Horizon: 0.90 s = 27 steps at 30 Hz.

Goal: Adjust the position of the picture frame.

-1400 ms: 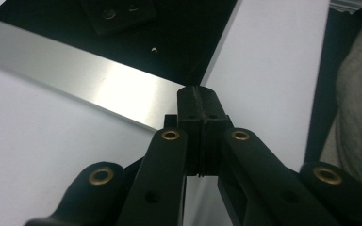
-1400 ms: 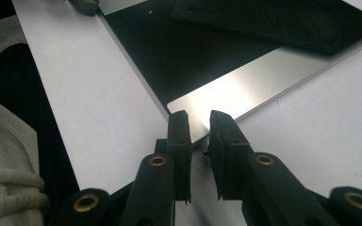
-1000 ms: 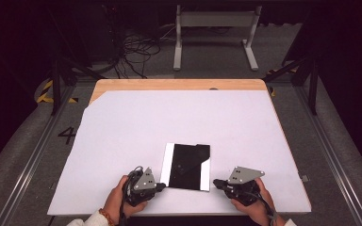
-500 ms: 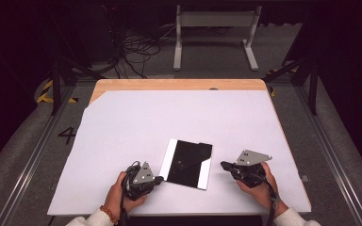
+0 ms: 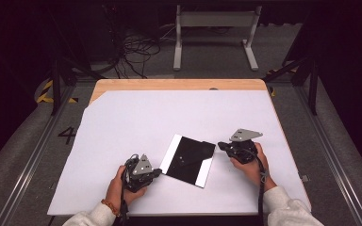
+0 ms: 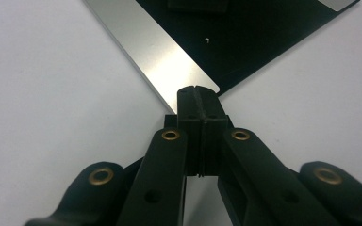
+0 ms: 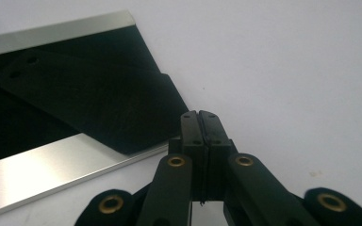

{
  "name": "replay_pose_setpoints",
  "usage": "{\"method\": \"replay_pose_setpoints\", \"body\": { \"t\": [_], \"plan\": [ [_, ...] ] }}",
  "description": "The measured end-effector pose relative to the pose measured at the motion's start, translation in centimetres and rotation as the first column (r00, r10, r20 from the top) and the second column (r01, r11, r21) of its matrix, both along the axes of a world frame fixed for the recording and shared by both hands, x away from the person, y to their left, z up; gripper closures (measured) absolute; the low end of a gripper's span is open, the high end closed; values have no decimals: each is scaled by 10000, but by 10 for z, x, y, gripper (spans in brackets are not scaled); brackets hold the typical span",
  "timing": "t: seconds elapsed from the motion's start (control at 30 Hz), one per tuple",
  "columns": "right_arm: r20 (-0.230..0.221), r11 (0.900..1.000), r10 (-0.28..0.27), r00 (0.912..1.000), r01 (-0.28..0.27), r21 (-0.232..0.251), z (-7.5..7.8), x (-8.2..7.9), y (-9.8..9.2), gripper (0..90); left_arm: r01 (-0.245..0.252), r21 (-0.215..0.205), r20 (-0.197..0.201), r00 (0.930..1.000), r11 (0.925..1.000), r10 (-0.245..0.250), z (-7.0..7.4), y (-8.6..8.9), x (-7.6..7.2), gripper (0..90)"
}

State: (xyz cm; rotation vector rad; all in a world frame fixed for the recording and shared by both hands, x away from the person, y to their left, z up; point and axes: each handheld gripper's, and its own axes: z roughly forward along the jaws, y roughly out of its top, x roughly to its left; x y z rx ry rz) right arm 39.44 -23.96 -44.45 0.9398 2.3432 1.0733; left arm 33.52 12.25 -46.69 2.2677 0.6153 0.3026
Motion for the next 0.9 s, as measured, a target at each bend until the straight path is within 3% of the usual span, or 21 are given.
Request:
{"method": "replay_pose_setpoints", "body": {
  "t": [0.63, 0.9],
  "plan": [
    [-274, 9985, -552, 9981, 550, -70, -8, 13, -5, 900, -168, -109, -162, 9997, 9998, 166, 1, -3, 24, 900],
    [-436, 9984, -555, 9975, 556, 29, -11, 19, -5, 900, -114, -126, -144, 9998, 9999, 112, 0, -2, 25, 900]
  ]
}}
